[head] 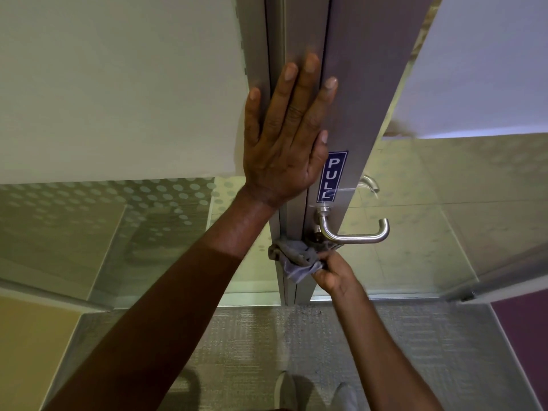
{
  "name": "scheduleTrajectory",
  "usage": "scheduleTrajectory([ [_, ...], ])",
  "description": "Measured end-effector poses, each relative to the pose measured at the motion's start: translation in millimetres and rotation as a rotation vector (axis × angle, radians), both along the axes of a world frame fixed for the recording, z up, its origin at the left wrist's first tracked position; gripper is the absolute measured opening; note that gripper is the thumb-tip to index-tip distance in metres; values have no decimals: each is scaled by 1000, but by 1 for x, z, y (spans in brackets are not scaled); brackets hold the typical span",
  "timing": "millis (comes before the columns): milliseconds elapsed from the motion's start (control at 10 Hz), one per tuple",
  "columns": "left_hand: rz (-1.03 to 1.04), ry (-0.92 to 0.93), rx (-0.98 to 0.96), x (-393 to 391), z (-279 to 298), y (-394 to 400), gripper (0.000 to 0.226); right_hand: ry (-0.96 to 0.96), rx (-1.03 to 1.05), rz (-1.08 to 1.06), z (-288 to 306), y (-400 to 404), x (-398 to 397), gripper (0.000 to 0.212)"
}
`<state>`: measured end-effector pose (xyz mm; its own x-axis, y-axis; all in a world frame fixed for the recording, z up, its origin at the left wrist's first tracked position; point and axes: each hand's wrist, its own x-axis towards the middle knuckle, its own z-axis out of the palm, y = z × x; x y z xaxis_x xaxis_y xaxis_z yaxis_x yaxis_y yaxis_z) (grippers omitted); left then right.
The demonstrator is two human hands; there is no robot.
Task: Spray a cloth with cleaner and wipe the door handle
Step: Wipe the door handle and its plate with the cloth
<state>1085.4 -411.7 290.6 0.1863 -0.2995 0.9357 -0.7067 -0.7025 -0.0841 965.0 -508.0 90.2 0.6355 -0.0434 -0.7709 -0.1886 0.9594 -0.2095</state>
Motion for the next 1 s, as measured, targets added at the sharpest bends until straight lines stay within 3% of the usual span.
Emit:
scheduleTrajectory([
  [100,-9,12,-18,-1,2,1,54,-142,27,18,26,5,-40,47],
  [200,-7,11,-19,-1,3,1,54,-175,-175,136,39,16,-71,48],
  [300,-19,7,-16,0,2,1,55,-185,-711,388,73,29,-112,34],
  [400,-24,6,-14,0,1,0,55,-220,-1001,430,107,31,-127,31],
  [500,-22,5,-16,2,0,1,56,-223,-1579,294,137,27,-121,44],
  [600,-15,3,-20,2,0,0,56,-92,-2064,353,133,23,-96,75],
  [700,-16,0,-22,2,0,0,55,179,-2303,793,115,30,-53,86],
  [800,-15,1,-18,3,-1,1,56,336,-2436,976,98,39,-43,85],
  [1000,-18,-3,-24,5,-2,0,57,227,-2619,967,79,13,-45,89],
])
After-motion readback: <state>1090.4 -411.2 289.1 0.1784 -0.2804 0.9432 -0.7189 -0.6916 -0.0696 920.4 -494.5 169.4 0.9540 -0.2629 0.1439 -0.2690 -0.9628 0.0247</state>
